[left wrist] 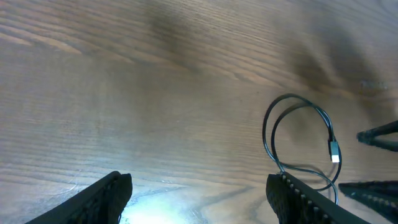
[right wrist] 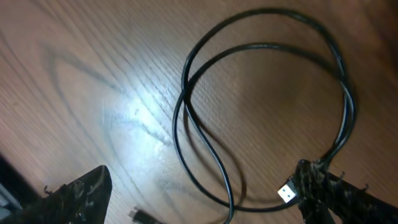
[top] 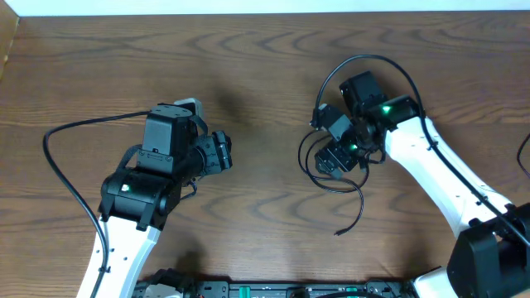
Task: Untangle cables
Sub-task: 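Move the right gripper down onto the remaining black cable, then grasp the black cable with the right gripper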
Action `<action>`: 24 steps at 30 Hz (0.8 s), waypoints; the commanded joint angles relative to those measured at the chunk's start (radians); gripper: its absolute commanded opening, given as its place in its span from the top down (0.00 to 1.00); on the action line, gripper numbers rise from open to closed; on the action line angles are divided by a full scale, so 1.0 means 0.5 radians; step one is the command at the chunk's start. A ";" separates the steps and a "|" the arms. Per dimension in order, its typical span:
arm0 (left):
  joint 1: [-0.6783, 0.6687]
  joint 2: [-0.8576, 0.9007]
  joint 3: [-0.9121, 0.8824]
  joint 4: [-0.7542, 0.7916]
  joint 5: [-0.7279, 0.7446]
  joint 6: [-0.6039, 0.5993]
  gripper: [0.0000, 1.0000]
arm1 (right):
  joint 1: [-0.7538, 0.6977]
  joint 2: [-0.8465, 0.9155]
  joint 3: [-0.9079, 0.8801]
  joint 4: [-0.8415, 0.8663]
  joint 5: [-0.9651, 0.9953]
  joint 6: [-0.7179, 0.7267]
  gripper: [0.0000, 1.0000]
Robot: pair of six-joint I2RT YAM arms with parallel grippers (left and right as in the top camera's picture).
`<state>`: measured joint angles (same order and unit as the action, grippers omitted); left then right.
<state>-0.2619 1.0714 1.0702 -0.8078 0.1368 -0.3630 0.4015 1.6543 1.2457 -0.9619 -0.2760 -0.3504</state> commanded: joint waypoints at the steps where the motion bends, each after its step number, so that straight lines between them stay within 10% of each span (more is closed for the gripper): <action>1: 0.005 -0.018 -0.008 -0.007 0.026 -0.011 0.25 | 0.026 0.021 -0.095 0.082 0.009 0.077 0.11; 24: 0.002 -0.011 -0.012 -0.014 0.147 0.201 0.18 | 0.263 0.037 -0.500 0.450 0.001 0.262 0.06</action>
<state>-0.2619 1.0714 1.0702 -0.8116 0.1692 -0.3134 0.5117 1.6619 1.0149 -0.7513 -0.2726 -0.2417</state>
